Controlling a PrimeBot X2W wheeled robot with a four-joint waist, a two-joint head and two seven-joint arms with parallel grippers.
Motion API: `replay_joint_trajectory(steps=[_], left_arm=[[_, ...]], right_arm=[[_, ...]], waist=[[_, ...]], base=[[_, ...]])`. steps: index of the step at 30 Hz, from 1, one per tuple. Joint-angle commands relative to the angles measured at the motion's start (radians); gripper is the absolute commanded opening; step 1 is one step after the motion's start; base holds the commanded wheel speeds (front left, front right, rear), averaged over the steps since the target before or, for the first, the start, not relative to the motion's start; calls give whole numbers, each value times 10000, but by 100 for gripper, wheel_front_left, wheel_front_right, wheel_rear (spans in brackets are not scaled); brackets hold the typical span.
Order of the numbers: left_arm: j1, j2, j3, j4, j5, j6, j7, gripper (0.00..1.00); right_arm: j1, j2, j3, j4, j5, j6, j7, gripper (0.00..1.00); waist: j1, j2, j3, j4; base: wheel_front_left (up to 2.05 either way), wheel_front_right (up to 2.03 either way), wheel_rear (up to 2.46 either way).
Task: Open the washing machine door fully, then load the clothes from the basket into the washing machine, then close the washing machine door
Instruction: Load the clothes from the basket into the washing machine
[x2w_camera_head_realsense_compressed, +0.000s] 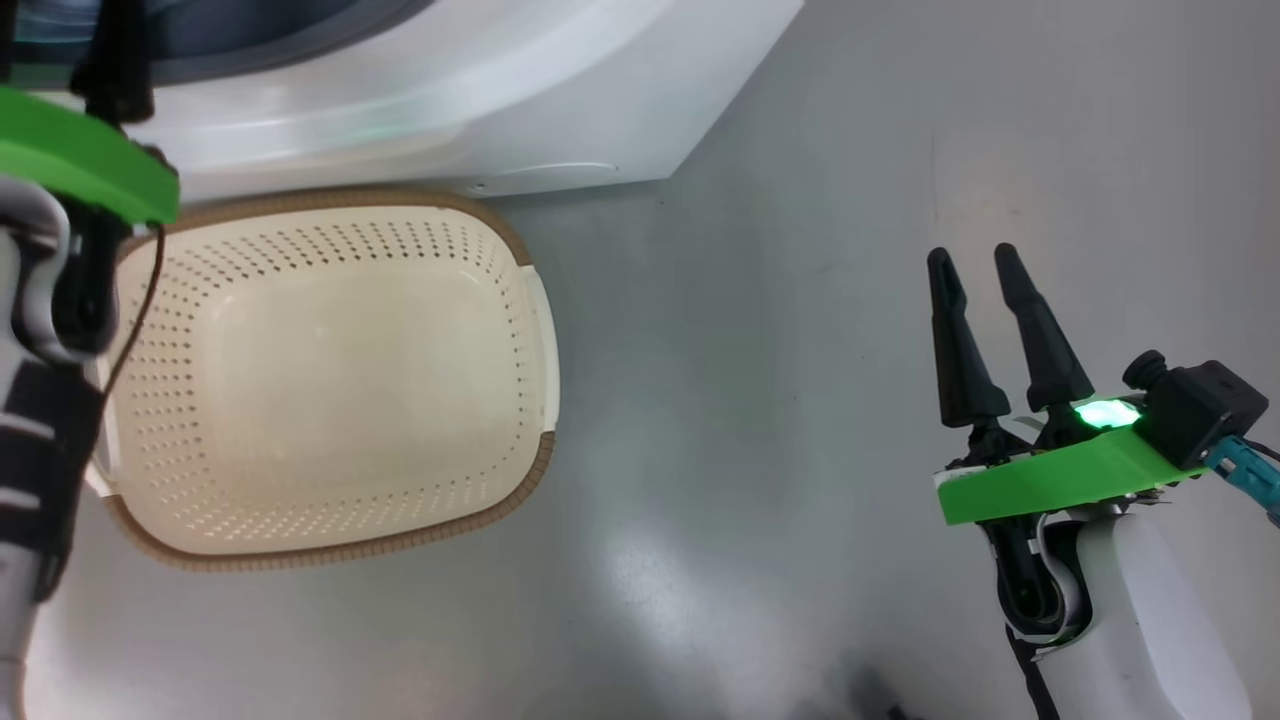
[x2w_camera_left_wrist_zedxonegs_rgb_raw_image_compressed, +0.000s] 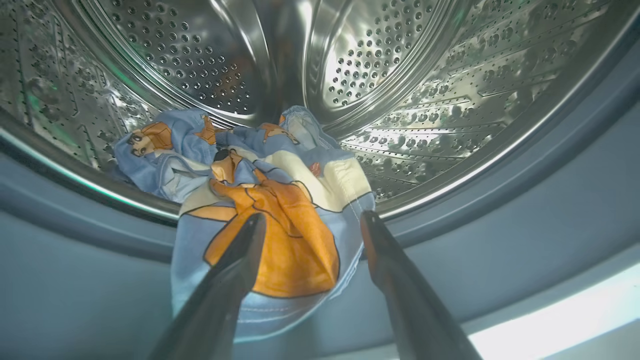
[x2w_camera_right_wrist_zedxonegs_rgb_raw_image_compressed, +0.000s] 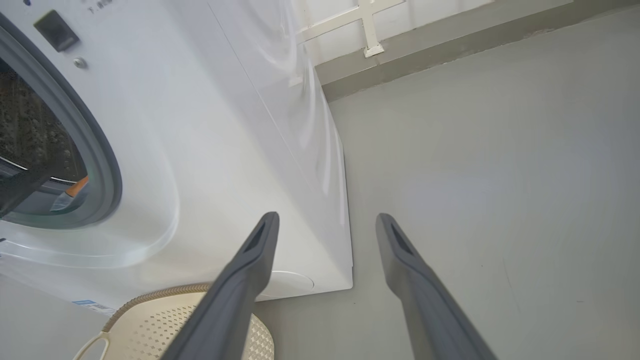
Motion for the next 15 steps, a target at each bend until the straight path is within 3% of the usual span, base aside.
replay_joint_trajectory(steps=[1,15], left_arm=[[181,365,345,-274,176,-15,-51,100],[3521,-569,2537,-1659,1759,-15,-51,100]], right_arm=[[365,22,127,-216,-104,16,-48,100],[982,-94,-232,49,-568,16,-48,100]], waist=[[0,-1,-88,73],[0,-1,-1526,610]], base=[[0,0,0],[0,0,0]])
